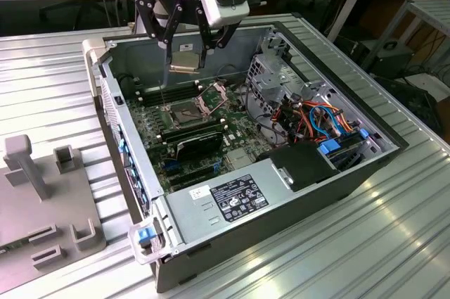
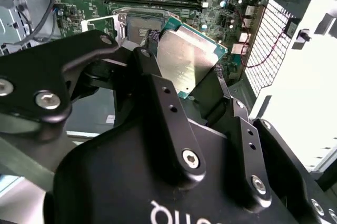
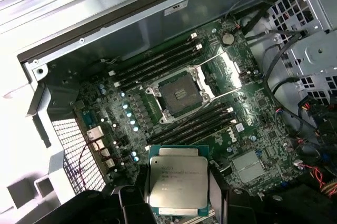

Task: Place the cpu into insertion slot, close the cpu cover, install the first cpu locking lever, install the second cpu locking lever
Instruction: 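Place the cpu into insertion slot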

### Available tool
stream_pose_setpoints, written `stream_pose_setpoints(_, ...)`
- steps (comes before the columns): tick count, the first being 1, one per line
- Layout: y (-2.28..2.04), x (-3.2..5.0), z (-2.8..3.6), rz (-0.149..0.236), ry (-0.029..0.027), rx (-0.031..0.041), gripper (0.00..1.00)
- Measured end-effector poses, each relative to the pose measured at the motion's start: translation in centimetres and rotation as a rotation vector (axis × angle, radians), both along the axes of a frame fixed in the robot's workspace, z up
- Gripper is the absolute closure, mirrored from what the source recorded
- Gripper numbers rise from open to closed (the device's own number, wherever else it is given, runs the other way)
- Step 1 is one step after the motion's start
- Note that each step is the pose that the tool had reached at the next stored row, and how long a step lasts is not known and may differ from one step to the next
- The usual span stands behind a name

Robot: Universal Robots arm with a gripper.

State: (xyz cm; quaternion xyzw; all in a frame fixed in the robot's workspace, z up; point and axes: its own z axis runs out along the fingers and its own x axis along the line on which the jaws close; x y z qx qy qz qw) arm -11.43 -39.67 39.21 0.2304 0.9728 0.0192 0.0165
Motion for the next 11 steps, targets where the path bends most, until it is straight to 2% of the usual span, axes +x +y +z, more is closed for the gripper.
stream_pose_setpoints(6,0.01,0.02,-0.01,-0.111,0.0000,0.0000,0.46)
stream_pose_setpoints(11,0.02,0.02,-0.02,-0.183,0.0000,0.0000,0.46)
